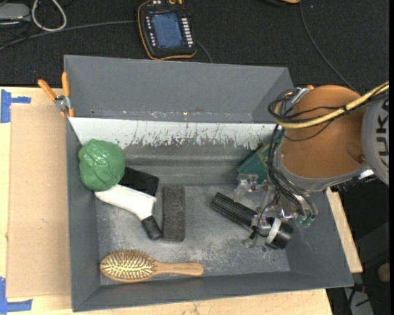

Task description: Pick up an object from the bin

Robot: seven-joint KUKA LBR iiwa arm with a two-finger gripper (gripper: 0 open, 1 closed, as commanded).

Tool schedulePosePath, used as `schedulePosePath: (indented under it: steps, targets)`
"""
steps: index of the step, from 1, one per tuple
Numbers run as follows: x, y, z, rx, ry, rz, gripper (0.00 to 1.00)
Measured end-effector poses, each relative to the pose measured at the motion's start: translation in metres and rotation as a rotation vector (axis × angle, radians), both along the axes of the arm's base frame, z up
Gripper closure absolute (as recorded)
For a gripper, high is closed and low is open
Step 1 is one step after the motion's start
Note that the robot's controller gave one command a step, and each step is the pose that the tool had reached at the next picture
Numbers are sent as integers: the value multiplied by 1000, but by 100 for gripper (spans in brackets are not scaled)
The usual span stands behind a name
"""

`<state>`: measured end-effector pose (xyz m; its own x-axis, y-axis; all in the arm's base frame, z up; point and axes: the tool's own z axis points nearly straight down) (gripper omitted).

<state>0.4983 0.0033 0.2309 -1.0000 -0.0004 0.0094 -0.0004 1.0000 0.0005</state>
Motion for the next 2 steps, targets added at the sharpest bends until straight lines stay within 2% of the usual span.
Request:
schedulePosePath:
  steps: [1, 2]
  targets:
    - [2, 0, 3, 0, -8, 0, 0]
    - [29, -66, -144, 1, -12, -118, 0]
